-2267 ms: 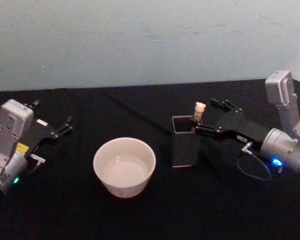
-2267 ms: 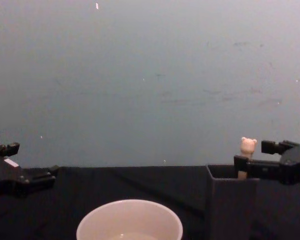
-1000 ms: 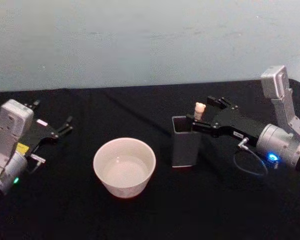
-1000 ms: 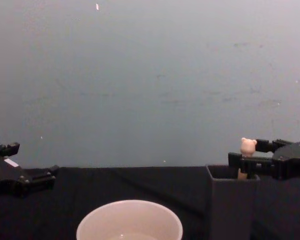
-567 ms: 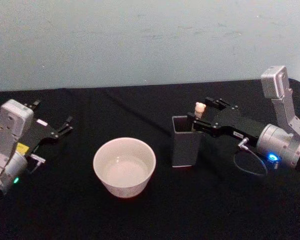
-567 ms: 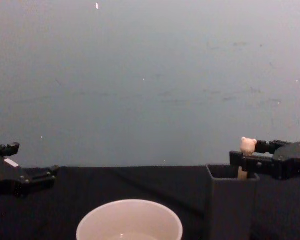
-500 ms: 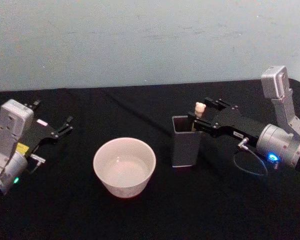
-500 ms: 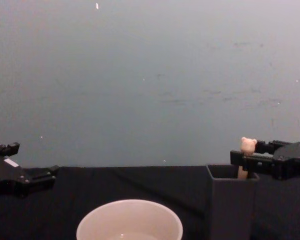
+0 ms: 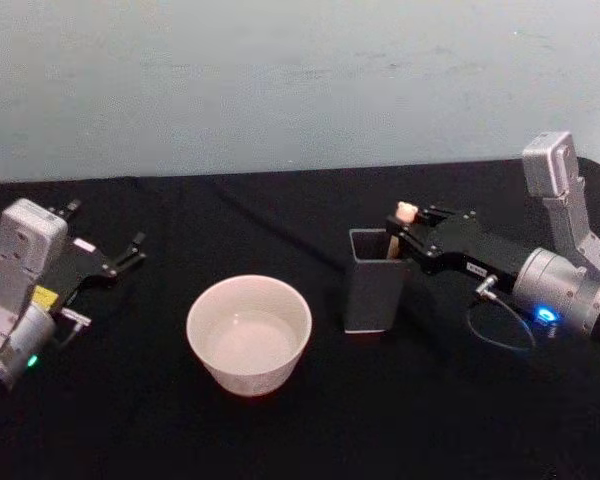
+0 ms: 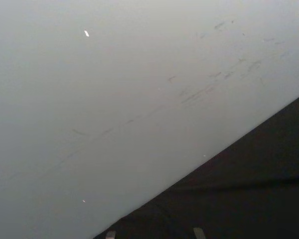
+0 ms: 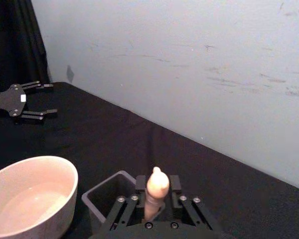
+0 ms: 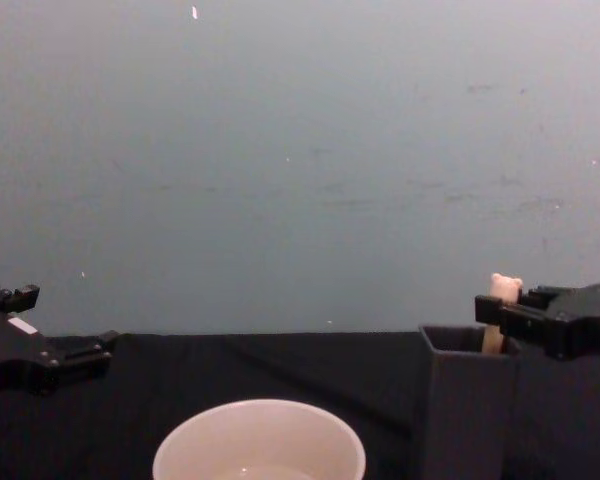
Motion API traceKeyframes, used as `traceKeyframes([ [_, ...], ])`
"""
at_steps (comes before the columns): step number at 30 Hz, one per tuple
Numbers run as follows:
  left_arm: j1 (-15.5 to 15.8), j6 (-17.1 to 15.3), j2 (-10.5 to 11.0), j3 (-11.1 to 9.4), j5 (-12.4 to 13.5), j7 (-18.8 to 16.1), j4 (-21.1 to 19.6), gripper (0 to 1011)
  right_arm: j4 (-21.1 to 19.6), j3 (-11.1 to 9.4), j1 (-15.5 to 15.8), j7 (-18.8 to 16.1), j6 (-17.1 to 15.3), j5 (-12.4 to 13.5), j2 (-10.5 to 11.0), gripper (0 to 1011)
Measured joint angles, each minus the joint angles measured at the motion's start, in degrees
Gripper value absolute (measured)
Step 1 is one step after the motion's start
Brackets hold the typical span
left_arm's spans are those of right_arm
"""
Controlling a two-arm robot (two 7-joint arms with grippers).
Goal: Pick up the stirring spoon with one hand, stir inside the cup, then place it back in its original position.
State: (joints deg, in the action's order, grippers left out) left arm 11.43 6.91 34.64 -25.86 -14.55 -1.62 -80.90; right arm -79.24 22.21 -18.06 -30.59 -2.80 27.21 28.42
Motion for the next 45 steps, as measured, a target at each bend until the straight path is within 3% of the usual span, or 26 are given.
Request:
traceKeyframes([
  [1, 0.0, 0.0, 0.0, 0.0, 0.0, 0.0, 0.0, 1001, 0.0, 0.0, 0.0, 0.0, 0.0, 0.0, 0.0, 282],
  [5, 0.0, 0.0, 0.0, 0.0, 0.0, 0.0, 0.0, 1001, 0.0, 0.0, 0.0, 0.0, 0.0, 0.0, 0.0, 214],
  [25, 0.0, 0.0, 0.0, 0.0, 0.0, 0.0, 0.0, 1001, 0.0, 0.0, 0.0, -0.1, 0.0, 0.1, 0.0, 214],
  [45, 0.0, 0.0, 0.0, 0.0, 0.0, 0.0, 0.0, 1001, -3.9, -0.9, 0.5, -1.4, -2.1, 5.5, 2.0, 214],
])
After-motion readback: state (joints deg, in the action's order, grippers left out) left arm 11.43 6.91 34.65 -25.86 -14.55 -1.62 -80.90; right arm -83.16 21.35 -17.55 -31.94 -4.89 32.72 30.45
